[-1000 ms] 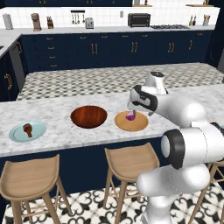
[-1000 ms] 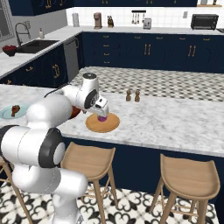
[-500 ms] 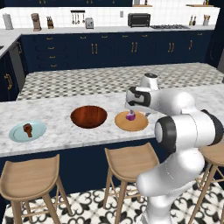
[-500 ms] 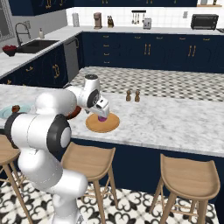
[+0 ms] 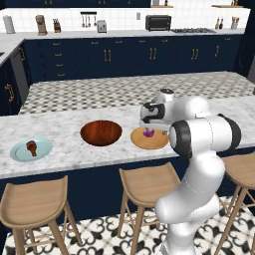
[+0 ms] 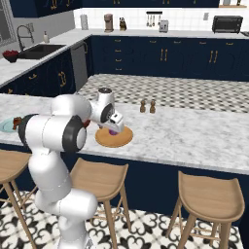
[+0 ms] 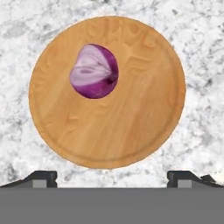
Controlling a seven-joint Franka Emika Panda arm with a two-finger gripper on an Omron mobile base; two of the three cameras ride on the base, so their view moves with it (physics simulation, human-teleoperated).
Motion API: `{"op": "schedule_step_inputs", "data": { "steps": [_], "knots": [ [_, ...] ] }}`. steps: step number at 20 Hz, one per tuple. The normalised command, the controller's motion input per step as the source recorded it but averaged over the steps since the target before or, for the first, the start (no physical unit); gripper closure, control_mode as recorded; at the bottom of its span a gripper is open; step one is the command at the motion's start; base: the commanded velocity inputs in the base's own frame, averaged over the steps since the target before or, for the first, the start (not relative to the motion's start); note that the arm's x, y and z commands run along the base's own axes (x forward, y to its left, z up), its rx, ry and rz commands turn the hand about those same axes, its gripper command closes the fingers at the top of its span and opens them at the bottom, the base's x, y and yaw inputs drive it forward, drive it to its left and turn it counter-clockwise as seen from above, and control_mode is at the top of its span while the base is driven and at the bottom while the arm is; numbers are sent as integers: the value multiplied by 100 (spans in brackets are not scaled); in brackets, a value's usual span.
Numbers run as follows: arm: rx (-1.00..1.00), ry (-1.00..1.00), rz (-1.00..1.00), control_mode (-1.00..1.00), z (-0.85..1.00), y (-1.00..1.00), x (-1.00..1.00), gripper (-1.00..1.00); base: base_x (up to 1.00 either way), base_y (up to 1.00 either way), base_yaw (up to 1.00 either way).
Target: Pick the chicken drumstick and onion from their plates and place them in the bowl. Then put the bowl in the fridge.
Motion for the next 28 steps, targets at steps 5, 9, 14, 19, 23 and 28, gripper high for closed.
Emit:
{"op": "schedule_step_inputs", "data": {
  "steps": [5,9,14,19,23,28],
  "knots": [
    [0,0,0,-100,-17,0,43,-100,0,0,0],
    [0,0,0,-100,-2,0,42,-100,0,0,0],
    [0,0,0,-100,-22,-1,36,-100,0,0,0],
    [0,2,0,-100,-28,-7,28,-100,0,0,0],
    [0,3,0,-100,-21,-3,30,-100,0,0,0],
    [0,11,0,-100,-28,0,2,-100,0,0,0]
  ]
}}
